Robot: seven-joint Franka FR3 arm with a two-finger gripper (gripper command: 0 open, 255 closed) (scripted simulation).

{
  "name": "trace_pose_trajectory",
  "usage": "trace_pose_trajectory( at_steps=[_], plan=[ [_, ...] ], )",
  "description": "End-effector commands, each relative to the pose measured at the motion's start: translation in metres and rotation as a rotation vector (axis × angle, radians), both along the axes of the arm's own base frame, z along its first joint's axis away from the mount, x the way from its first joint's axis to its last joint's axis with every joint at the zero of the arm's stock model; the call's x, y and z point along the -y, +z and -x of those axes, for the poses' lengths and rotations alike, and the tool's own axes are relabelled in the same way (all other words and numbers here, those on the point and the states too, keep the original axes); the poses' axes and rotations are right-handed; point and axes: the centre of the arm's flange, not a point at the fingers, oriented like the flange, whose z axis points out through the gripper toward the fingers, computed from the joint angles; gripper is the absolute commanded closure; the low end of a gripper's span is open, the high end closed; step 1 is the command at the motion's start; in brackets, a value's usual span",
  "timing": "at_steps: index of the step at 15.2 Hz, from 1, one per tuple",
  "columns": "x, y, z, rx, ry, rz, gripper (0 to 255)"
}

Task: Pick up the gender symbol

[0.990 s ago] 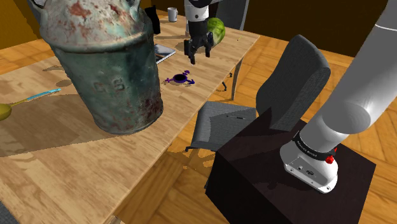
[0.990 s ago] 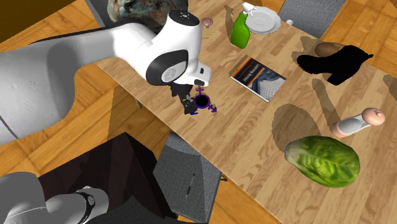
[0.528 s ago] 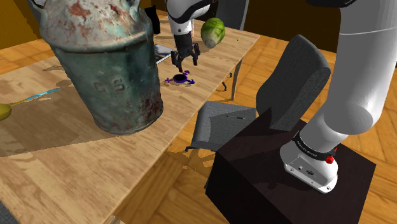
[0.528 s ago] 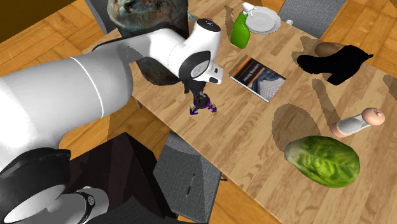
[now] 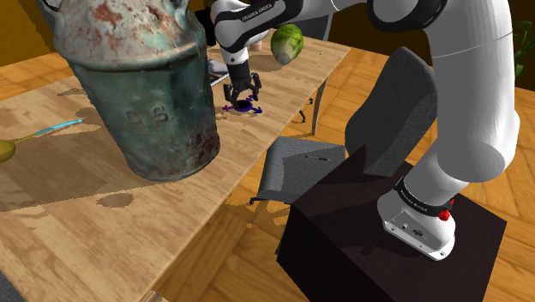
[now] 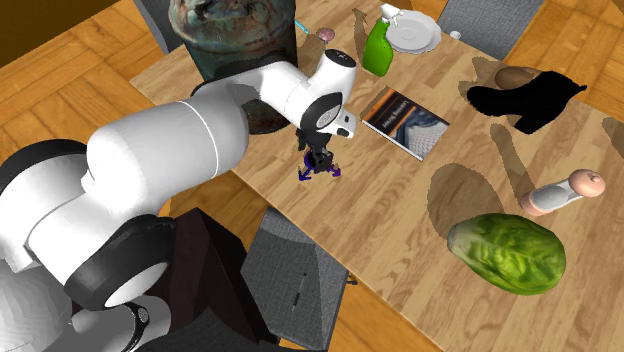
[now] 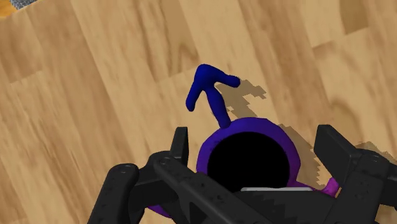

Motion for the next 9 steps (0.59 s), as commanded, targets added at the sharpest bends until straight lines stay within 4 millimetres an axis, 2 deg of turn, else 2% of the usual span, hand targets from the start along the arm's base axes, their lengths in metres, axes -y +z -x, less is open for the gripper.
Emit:
trace_pose_trajectory(
  at_steps=[1,3,5,6,9],
  plan=[
    [0.0005,-0.0113,-0.0005,0.0,0.0,0.0,0],
    [0.0005,-0.0197,-0.0004,0.0,0.0,0.0,0],
    [0.0005,-0.0197,-0.0005,0.0,0.0,0.0,0],
    [0.0004,-0.0198,-0.0002,0.0,0.0,0.0,255],
    [0.0003,-0.0198,-0.0003,0.0,0.0,0.0,255]
  ],
)
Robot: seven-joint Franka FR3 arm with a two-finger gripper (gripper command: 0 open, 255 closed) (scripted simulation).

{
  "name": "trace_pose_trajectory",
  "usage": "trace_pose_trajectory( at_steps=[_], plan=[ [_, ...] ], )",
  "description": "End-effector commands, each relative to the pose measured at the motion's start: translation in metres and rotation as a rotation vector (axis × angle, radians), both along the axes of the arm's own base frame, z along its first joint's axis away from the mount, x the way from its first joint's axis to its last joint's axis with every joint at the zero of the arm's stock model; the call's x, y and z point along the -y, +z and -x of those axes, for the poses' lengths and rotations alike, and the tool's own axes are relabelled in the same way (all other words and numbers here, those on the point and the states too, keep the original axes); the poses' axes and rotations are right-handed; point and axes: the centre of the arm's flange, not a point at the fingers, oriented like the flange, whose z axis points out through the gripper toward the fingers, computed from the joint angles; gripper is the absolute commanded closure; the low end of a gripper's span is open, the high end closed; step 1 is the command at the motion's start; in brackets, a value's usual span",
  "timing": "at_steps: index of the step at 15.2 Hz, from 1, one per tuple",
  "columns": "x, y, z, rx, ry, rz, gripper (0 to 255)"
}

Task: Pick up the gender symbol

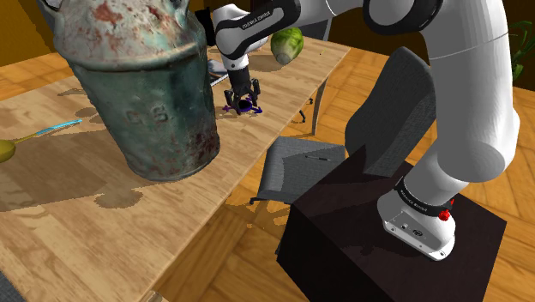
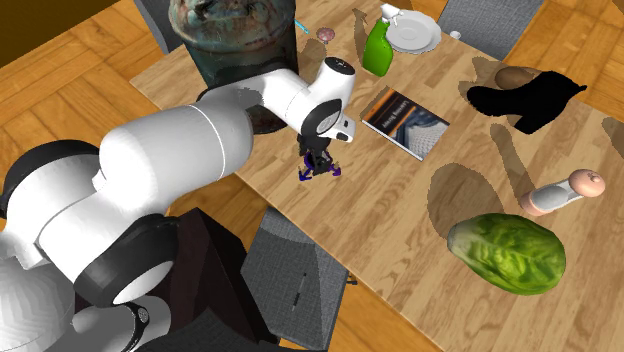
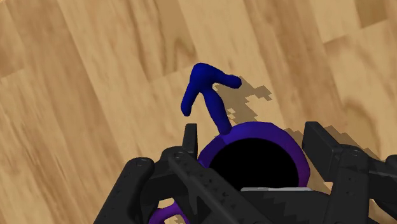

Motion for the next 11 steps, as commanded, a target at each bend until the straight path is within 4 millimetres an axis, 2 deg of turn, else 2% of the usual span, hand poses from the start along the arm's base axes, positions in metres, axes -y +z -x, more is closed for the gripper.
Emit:
trace_pose_trajectory(
  at_steps=[1,6,11],
  plan=[
    [0.0,0.0,0.0,0.0,0.0,0.0,255],
    [0.0,0.0,0.0,0.0,0.0,0.0,255],
    [0.0,0.026,0.0,0.0,0.0,0.0,255]
  ],
)
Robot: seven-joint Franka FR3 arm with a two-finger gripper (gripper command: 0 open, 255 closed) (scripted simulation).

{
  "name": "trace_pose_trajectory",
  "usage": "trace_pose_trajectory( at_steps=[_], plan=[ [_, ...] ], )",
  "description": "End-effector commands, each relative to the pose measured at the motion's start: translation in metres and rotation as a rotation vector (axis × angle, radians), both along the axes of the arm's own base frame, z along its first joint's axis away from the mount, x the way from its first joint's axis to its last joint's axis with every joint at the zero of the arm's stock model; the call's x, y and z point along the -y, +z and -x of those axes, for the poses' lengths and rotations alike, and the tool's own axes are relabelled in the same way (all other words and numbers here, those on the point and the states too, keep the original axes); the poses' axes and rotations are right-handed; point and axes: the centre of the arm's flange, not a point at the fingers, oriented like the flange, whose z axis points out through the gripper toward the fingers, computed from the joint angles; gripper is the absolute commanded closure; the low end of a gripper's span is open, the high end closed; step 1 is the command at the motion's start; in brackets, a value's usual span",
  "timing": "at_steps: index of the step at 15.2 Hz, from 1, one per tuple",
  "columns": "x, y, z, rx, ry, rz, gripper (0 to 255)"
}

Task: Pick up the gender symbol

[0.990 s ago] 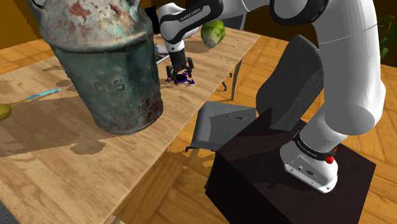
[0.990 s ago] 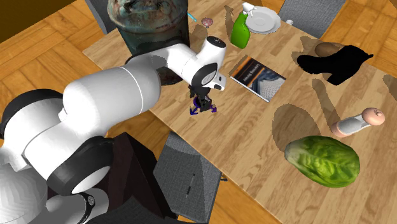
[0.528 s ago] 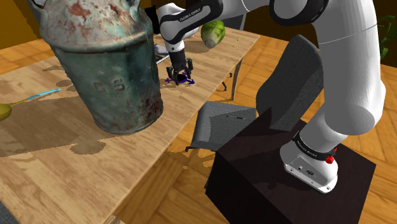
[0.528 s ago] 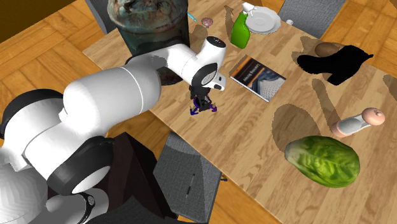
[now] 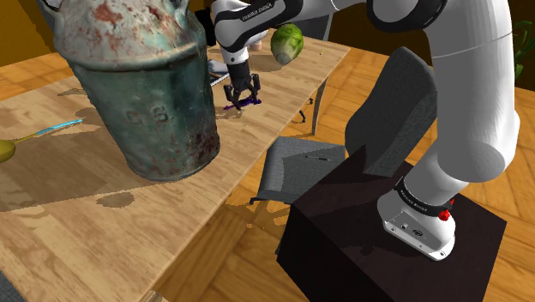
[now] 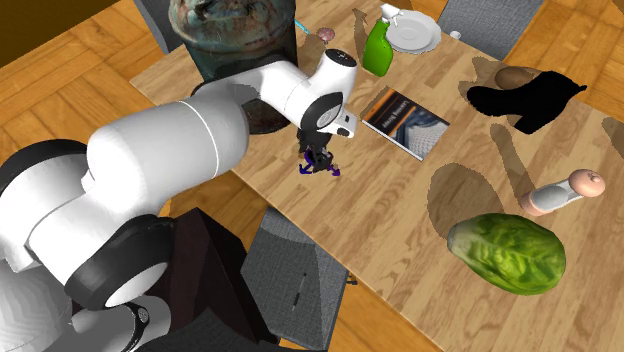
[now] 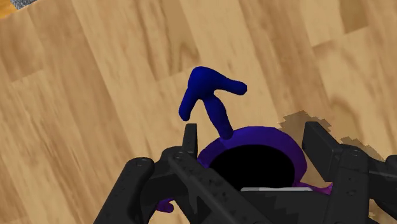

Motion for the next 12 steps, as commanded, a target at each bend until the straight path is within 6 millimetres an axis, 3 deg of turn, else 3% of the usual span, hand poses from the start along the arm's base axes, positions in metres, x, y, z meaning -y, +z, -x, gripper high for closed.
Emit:
trace_pose_trajectory(
  at_steps=[1,10,12],
  plan=[
    [0.0,0.011,0.0,0.0,0.0,0.0,255],
    [0.0,0.058,0.0,0.0,0.0,0.0,255],
    [0.0,0.059,0.0,0.0,0.0,0.0,255]
  ],
)
